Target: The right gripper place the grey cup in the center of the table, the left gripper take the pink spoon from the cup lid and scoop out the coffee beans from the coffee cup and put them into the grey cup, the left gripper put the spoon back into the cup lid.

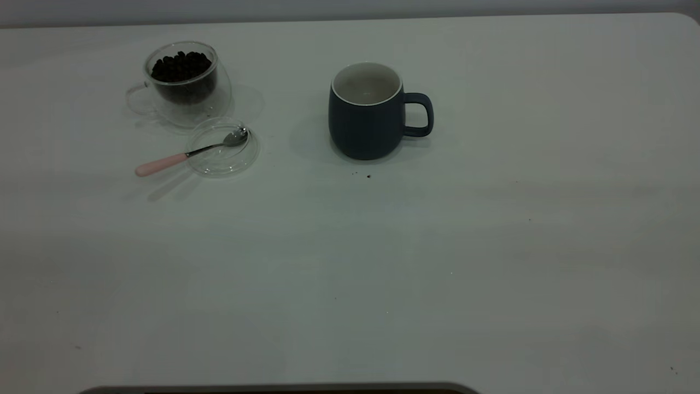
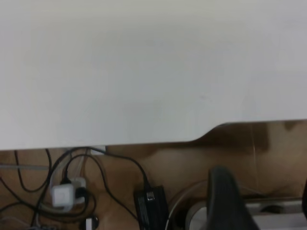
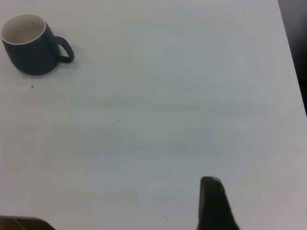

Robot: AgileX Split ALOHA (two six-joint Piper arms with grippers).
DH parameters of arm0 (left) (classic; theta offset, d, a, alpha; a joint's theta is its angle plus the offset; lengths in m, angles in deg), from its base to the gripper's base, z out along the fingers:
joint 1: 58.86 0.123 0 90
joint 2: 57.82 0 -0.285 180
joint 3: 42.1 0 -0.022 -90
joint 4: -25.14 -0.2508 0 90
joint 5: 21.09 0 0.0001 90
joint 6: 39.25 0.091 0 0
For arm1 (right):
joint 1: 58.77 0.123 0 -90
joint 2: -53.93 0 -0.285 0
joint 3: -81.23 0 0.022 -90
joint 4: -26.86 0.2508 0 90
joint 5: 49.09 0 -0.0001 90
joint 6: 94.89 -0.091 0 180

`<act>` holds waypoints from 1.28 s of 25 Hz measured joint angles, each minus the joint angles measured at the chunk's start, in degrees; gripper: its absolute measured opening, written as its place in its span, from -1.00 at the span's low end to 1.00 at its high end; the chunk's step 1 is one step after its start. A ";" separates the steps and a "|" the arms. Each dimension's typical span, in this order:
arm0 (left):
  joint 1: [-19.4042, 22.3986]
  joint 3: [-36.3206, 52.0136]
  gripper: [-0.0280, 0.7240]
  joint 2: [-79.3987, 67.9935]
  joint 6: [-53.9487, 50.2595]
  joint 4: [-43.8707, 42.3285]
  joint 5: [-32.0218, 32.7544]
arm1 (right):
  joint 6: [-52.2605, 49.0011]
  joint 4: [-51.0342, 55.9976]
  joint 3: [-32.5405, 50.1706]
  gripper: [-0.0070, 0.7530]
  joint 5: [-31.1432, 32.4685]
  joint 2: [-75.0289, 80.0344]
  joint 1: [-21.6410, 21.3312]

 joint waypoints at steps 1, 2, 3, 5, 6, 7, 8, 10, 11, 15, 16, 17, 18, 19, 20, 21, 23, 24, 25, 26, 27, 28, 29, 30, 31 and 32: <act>0.00 0.00 0.26 0.77 -0.05 0.00 0.00 | 0.00 0.00 0.00 0.30 0.00 0.00 0.00; 0.00 0.00 0.26 2.07 -0.05 0.00 0.00 | 0.00 0.00 0.00 0.30 0.00 0.00 0.00; 0.00 0.00 0.26 3.82 -0.12 0.00 0.00 | 0.00 0.00 0.00 0.30 0.00 0.00 0.00; 0.00 0.00 0.26 8.02 -0.12 0.00 0.00 | 0.00 0.00 0.00 0.30 0.00 0.00 0.00; 0.00 0.00 0.26 10.79 -0.13 0.00 0.05 | 0.00 0.00 0.00 0.30 0.00 0.00 0.00; 0.00 0.00 0.26 13.81 -0.13 0.00 0.10 | 0.00 0.00 0.00 0.30 0.00 0.00 0.00; 0.00 0.00 0.26 16.23 -0.18 0.00 0.24 | 0.00 0.00 0.00 0.30 0.00 0.00 0.00; -0.24 -0.13 0.26 18.91 -0.18 0.00 1.18 | 0.00 0.00 0.00 0.30 0.00 0.00 0.00; -0.57 -0.20 0.26 18.96 -0.18 0.05 1.56 | 0.00 0.00 0.00 0.30 0.00 0.00 0.00; -3.64 -0.38 0.26 19.20 -0.18 0.05 1.84 | 0.00 0.00 0.00 0.30 0.00 0.00 0.00; -4.80 -0.38 0.26 19.20 -0.18 0.05 1.88 | 0.00 0.00 0.00 0.30 0.06 0.00 0.00; -5.89 -0.38 0.26 19.20 -0.18 0.05 1.94 | 0.00 0.00 0.00 0.30 0.03 0.00 0.00; -6.81 -0.38 0.26 19.20 -0.18 0.05 1.98 | 0.00 0.00 0.00 0.30 0.03 0.00 0.00; -7.30 -0.38 0.26 19.20 -0.18 0.05 1.98 | 0.00 0.00 0.00 0.30 0.07 0.00 0.00; -7.56 -0.38 0.26 19.20 -0.18 0.05 1.98 | 0.00 0.00 0.00 0.30 0.09 0.00 0.00; -7.55 -0.38 0.26 19.20 -0.18 0.05 1.98 | 0.00 0.00 0.00 0.30 0.21 0.00 0.00; -7.55 -0.38 0.26 19.20 -0.18 0.05 1.98 | 0.00 0.00 0.00 0.30 0.54 0.00 0.00; -7.55 -0.38 0.26 19.20 -0.18 0.05 1.98 | 0.00 0.00 0.00 0.30 0.56 0.00 0.00; -7.55 -0.38 0.26 19.20 -0.18 0.05 1.98 | 0.00 0.00 0.00 0.30 0.61 0.00 0.00; -7.55 -0.38 0.26 19.20 -0.18 0.05 1.98 | 0.00 0.00 0.00 0.30 0.61 0.00 0.00; -7.55 -0.38 0.26 19.20 -0.18 0.05 1.98 | 0.00 0.00 0.00 0.30 0.63 0.00 0.00; -7.55 -0.38 0.26 19.20 -0.18 0.05 1.98 | 0.00 0.00 0.00 0.30 0.63 0.00 0.00; -7.55 -0.38 0.26 19.20 -0.18 0.05 1.98 | 0.00 0.00 0.00 0.30 0.63 0.00 0.00; -7.55 -0.38 0.26 19.20 -0.18 0.05 1.98 | 0.00 0.00 0.00 0.30 0.68 0.00 0.00; -7.57 -0.38 0.26 19.20 -0.18 0.05 1.98 | 0.00 0.00 0.00 0.30 0.68 0.00 0.00; -7.63 -0.38 0.26 19.20 -0.18 0.05 1.98 | 0.00 0.00 0.00 0.30 0.68 0.00 0.00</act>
